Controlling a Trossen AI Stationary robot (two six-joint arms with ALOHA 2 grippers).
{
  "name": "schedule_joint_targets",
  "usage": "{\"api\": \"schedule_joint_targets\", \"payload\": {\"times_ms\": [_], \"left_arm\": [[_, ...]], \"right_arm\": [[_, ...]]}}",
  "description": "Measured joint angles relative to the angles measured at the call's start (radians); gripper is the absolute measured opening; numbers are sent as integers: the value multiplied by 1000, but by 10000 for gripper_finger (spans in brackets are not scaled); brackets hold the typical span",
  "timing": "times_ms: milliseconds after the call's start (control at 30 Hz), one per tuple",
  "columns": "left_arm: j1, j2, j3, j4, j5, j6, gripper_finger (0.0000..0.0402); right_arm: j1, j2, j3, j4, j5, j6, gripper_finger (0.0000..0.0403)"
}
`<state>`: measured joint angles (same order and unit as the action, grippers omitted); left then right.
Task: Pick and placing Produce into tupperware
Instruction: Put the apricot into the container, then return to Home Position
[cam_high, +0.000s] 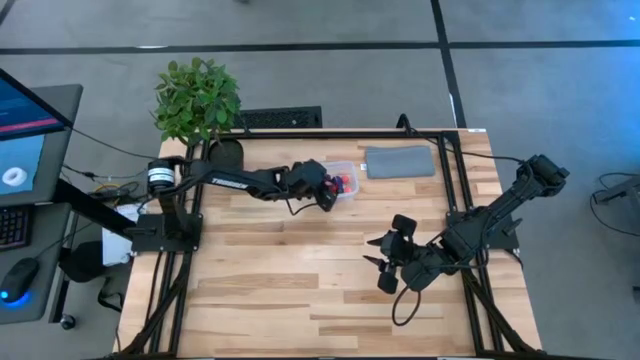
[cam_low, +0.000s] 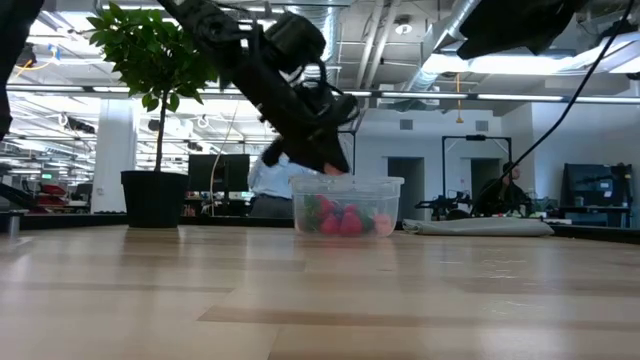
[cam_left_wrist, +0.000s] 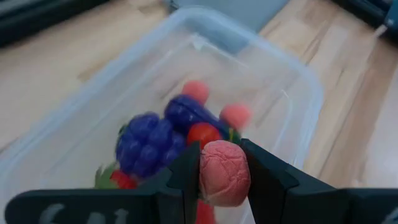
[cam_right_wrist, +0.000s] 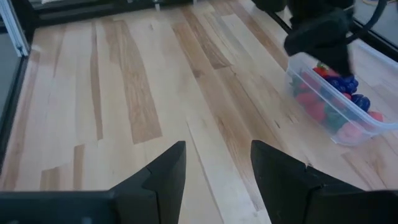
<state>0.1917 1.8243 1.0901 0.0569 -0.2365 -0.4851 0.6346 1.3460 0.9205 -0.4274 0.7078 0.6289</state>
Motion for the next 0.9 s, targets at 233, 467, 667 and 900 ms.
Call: {"api": "schedule_joint_targets", "payload": {"times_ms": [233, 467, 667, 900], "left_arm": [[0, 17, 1, 45, -4, -2, 93], [-1, 16, 1, 84, -4, 26, 128], [-1, 16, 1, 84, -4, 27, 189], [-1, 16, 1, 84, -4, 28, 246]], "right_arm": [[0, 0, 0, -10, -1, 3, 205], [0, 0, 0, -7, -3, 3, 205], [0, 0, 0, -10, -3, 7, 205], [0, 0, 0, -10, -3, 8, 205]]}}
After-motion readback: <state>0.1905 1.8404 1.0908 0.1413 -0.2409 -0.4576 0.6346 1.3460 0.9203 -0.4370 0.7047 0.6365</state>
